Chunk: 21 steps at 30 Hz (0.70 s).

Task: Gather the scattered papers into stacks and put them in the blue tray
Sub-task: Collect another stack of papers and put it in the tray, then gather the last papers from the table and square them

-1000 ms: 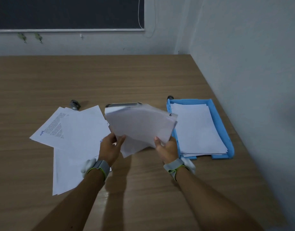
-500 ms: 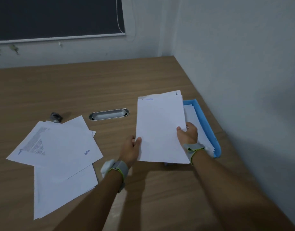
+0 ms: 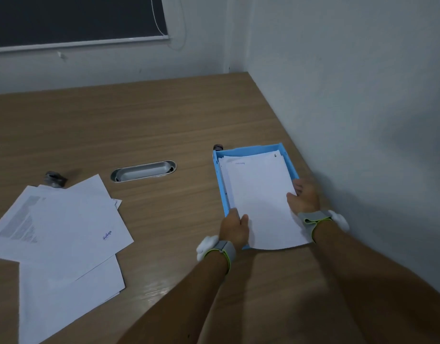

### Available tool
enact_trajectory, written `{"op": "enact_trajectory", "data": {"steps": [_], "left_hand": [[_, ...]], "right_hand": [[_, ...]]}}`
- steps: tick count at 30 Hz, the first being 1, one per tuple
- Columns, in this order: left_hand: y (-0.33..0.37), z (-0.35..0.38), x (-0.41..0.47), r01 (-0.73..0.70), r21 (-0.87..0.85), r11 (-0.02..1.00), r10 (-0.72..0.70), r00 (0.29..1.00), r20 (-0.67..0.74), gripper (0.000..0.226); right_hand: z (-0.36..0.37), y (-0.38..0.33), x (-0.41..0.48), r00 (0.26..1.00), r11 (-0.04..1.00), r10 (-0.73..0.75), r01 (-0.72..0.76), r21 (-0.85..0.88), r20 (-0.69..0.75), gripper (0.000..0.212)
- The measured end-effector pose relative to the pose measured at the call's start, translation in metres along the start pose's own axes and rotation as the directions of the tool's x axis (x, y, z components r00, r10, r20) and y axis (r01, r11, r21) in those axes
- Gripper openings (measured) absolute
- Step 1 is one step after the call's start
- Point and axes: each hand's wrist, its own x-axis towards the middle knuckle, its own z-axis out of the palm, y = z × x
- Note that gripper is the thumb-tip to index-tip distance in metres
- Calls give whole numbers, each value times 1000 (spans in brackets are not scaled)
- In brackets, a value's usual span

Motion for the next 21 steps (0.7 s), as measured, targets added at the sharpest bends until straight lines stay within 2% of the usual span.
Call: {"op": "enact_trajectory", "data": {"steps": [4, 9, 17, 19, 21], "left_hand": [[7, 6, -13, -9, 105, 994, 16, 998, -67, 38], [2, -8, -19, -93, -7, 996, 89, 974, -209, 38], [-60, -99, 0, -19, -62, 998, -7, 920, -393, 36], [-97, -139, -7, 32, -91, 995, -71, 879, -471, 36], [-124, -170, -14, 92, -79, 993, -120, 827, -550, 34]], "right_hand": [[10, 6, -6, 989, 998, 26, -18, -55, 144, 48], [34, -11, -21, 984, 999, 22, -14, -46, 178, 47], [120, -64, -63, 963, 997, -74, 71, 21, 258, 35], [154, -77, -83, 955, 994, -90, 102, -27, 284, 25], [170, -82, -93, 970, 975, -130, 162, -150, 206, 18]]}}
